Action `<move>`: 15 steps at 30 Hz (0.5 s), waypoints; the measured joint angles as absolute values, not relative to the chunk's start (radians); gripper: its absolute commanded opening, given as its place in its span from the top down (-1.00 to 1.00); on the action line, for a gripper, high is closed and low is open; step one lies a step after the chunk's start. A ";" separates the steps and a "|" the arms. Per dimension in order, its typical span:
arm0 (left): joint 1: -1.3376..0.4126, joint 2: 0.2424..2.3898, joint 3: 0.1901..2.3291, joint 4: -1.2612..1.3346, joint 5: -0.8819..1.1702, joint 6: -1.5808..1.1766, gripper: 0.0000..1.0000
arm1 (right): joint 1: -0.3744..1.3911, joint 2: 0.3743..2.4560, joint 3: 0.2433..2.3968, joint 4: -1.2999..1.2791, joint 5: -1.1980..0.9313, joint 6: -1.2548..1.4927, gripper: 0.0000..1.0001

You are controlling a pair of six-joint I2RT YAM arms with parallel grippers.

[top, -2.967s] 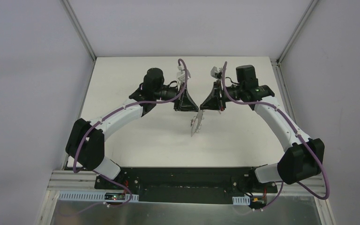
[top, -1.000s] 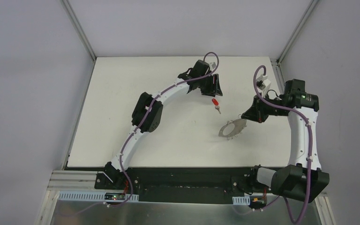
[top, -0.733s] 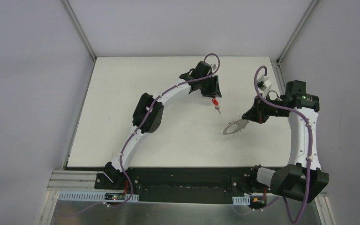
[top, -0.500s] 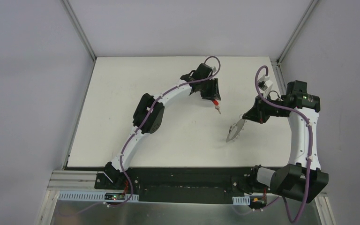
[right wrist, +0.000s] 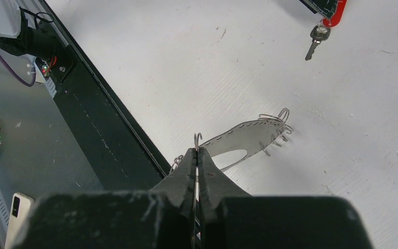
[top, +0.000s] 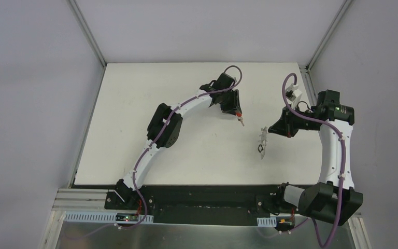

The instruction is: Put the keys on the keyring

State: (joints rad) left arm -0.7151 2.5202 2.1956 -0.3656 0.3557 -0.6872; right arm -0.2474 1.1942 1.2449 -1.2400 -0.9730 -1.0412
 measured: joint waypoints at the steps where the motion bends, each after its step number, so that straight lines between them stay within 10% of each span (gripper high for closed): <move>1: -0.715 2.520 2.194 -0.365 0.356 -0.691 0.28 | -0.247 1.192 1.245 -1.240 -0.973 -1.041 1.00; 15: -0.734 2.521 2.189 -0.365 0.353 -0.726 0.37 | -0.253 1.185 1.245 -1.257 -0.973 -1.054 1.00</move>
